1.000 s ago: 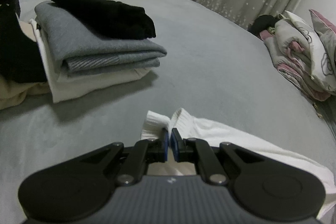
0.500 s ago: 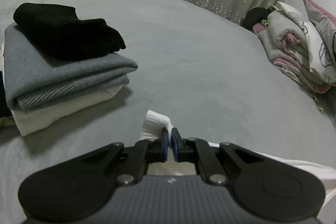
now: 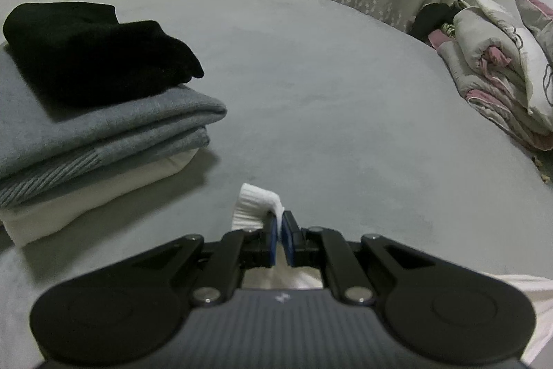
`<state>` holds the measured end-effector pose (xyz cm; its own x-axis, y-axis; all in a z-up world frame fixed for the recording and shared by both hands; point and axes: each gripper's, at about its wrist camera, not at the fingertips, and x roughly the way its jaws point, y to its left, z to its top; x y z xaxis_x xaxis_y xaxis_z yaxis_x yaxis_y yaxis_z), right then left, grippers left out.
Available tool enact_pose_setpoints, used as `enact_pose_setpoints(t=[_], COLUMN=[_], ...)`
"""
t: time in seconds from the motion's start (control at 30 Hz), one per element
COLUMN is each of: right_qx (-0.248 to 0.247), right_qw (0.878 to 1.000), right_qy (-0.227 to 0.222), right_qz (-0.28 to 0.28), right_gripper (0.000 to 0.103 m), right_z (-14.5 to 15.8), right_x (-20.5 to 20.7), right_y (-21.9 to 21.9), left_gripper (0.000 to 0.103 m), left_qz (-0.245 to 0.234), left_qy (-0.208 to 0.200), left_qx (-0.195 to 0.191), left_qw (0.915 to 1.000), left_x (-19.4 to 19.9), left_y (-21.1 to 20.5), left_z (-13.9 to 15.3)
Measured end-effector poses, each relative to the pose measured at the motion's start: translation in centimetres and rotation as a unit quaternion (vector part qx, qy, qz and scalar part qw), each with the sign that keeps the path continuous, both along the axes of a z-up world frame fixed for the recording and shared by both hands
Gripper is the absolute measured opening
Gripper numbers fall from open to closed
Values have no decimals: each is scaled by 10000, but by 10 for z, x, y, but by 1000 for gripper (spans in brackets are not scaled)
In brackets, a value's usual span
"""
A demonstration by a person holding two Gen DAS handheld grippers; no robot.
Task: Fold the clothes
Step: 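Lift the sleeve cuff with the right tool while the left tool holds the waistband, then open both tools to release the waistband and the sleeve cuff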
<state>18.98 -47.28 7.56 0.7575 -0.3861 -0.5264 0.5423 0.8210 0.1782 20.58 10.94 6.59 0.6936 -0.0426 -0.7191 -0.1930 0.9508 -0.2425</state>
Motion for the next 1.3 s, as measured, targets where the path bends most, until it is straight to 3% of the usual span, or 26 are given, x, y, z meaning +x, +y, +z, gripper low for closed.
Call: enact_pose_setpoints(t=[0.2,0.8,1.0,1.07,1.13,1.3], right_qx=[108,591,906,1050,1136,1107], right_qw=[9994,9978,9956,9944,9935,9937], right_qy=[339,309,208,112,10,-168], right_qz=[-15,45,80,59,51,-22], right_gripper=[4,5,5,6,6,6], right_z=[-17,-36,-44,-46,-48,-48], right_x=[12,22,27,28,28,25], right_y=[-2,-12,-17,-20,-23,-25], left_gripper=[6,11,14,21,58,60], left_qz=[-66,-3,28,8,24,153], left_qy=[95,79,7,-95,-225,-374], left_qx=[128,158,-34,-56,20,50], left_qw=[9999,9998,10000,9999,9997,9992], left_x=[3,6,7,5,3,-1], left_y=[-5,-4,4,6,8,16], left_z=[-7,-15,-16,-15,-12,-5])
